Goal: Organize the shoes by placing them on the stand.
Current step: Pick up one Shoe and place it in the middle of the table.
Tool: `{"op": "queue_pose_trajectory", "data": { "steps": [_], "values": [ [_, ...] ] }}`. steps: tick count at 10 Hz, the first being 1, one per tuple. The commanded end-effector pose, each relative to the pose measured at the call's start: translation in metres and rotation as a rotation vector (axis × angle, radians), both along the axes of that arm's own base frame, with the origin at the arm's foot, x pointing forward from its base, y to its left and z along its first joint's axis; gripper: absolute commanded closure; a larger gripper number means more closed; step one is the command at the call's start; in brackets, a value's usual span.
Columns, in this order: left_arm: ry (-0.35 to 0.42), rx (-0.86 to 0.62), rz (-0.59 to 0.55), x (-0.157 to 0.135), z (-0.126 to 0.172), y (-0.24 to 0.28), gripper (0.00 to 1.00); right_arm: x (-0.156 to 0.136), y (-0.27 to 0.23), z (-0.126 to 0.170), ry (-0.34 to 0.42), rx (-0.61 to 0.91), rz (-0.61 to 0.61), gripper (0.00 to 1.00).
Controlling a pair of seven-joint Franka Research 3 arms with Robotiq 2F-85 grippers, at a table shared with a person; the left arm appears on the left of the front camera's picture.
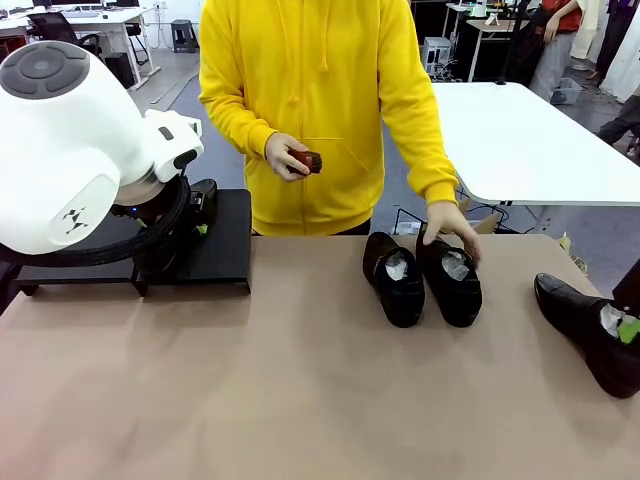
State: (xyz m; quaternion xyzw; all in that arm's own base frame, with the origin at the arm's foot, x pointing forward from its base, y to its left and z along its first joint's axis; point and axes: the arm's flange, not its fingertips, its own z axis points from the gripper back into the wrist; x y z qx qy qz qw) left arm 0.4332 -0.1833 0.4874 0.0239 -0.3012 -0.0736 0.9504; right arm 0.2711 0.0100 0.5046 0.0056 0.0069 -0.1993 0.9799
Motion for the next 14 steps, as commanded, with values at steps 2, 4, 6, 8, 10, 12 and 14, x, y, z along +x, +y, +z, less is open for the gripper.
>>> {"op": "queue_pose_trajectory", "data": {
  "steps": [2, 4, 6, 8, 10, 12, 14],
  "values": [
    [-0.012, 0.010, 0.019, 0.001, 0.001, -0.002, 0.00, 0.035, -0.010, -0.009, 0.175, -0.049, 0.092, 0.00],
    [-0.012, 0.010, 0.019, 0.001, 0.001, -0.002, 0.00, 0.066, -0.034, -0.022, 0.263, 0.010, 0.248, 0.00],
    [-0.012, 0.010, 0.019, 0.001, 0.001, -0.002, 0.00, 0.100, -0.056, -0.042, 0.238, 0.015, 0.342, 0.00],
    [-0.012, 0.010, 0.019, 0.001, 0.001, -0.002, 0.00, 0.129, -0.069, -0.066, 0.208, 0.081, 0.419, 0.00],
    [-0.012, 0.010, 0.019, 0.001, 0.001, -0.002, 0.00, 0.148, -0.063, -0.092, 0.215, 0.183, 0.429, 0.00],
    [-0.012, 0.010, 0.019, 0.001, 0.001, -0.002, 0.00, 0.138, -0.069, -0.089, 0.217, 0.110, 0.408, 0.00],
    [-0.012, 0.010, 0.019, 0.001, 0.001, -0.002, 0.00, 0.146, -0.067, -0.102, 0.250, 0.133, 0.349, 0.00]
  ]
}}
